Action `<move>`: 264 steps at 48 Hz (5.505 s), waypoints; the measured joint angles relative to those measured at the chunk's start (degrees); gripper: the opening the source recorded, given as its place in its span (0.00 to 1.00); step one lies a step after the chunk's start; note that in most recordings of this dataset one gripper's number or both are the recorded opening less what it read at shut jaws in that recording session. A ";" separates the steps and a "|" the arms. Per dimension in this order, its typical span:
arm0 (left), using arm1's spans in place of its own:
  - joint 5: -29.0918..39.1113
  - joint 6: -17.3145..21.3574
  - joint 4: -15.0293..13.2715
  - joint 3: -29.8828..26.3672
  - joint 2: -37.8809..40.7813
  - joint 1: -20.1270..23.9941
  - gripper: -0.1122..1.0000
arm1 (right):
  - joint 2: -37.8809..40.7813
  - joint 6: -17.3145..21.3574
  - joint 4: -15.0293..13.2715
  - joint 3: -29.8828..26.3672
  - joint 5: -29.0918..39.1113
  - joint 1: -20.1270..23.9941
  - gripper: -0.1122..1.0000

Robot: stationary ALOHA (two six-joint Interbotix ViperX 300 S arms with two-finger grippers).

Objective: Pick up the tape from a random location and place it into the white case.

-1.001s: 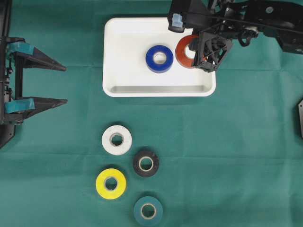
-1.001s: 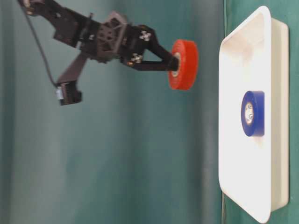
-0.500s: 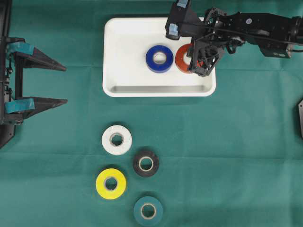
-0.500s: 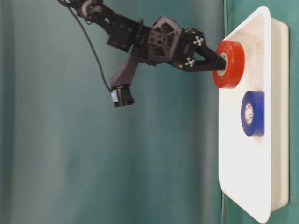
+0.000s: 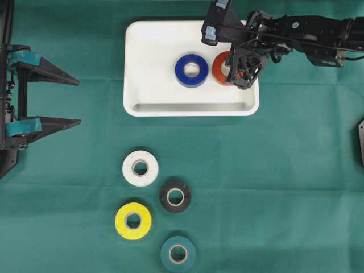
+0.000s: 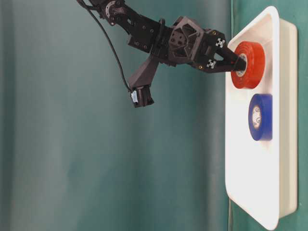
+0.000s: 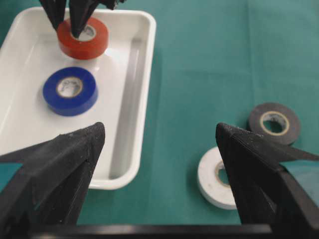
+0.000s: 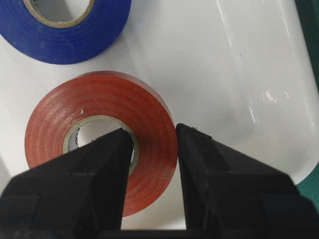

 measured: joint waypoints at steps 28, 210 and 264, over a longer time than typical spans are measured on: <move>0.00 0.00 0.00 0.09 0.00 0.00 0.94 | 0.00 0.00 -0.09 0.00 -0.09 -0.18 0.52; 1.05 0.00 0.00 0.09 -0.70 0.00 0.94 | -62.67 0.18 3.08 36.04 -12.39 22.41 0.85; 0.97 -0.09 0.00 0.09 -0.09 -7.29 0.94 | -62.49 0.18 4.39 40.34 -18.81 22.50 0.85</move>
